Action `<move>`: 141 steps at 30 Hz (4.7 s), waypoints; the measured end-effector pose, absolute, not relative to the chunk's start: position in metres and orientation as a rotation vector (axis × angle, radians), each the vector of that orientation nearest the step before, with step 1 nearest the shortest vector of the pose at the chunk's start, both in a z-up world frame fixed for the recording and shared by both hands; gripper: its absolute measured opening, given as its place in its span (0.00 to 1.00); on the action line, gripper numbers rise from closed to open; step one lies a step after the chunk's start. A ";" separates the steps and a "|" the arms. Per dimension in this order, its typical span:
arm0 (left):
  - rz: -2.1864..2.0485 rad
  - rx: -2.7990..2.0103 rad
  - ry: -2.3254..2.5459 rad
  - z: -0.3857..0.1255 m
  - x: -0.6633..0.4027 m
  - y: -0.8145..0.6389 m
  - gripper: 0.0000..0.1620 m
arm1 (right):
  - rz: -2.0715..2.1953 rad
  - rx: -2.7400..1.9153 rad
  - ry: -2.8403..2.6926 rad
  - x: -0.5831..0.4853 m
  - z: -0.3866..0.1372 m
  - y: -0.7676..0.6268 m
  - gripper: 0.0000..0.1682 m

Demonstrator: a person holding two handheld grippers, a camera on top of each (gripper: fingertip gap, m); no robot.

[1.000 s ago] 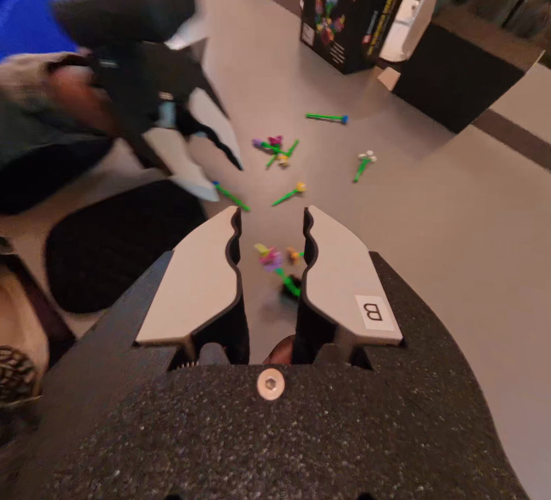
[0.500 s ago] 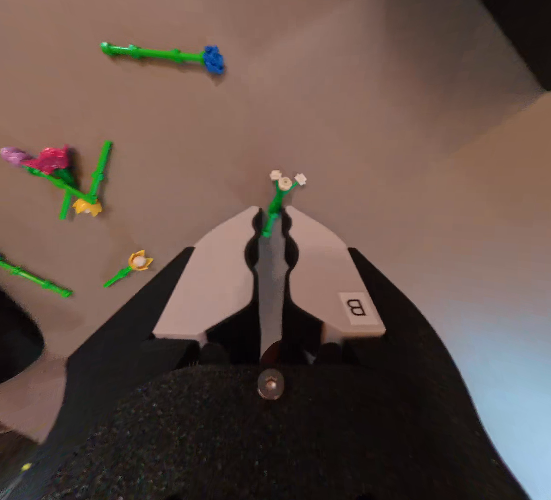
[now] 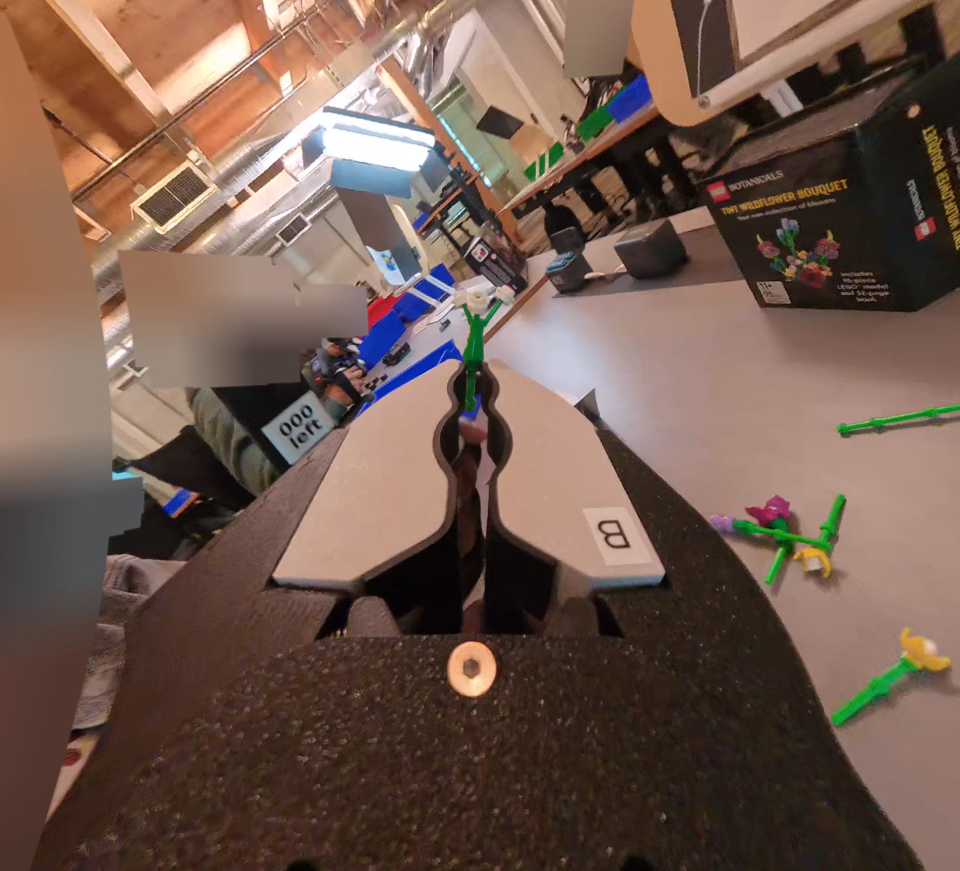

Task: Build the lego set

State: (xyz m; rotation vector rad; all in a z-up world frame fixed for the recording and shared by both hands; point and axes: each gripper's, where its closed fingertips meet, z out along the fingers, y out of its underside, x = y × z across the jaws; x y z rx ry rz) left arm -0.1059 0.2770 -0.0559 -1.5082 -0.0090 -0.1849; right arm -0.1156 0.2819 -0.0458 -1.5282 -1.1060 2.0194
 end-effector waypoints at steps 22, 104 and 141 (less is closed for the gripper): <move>-0.366 -1.405 0.526 -0.065 -0.019 0.253 0.04 | 1.183 -1.137 -2.190 -0.024 -0.046 0.256 0.29; -0.182 -1.956 0.060 -0.178 -0.098 0.285 0.32 | 0.823 -1.372 -2.696 -0.110 -0.221 0.362 0.11; -0.527 -1.519 0.243 -0.108 -0.056 0.268 0.02 | 1.125 -1.107 -2.100 -0.062 -0.064 0.258 0.22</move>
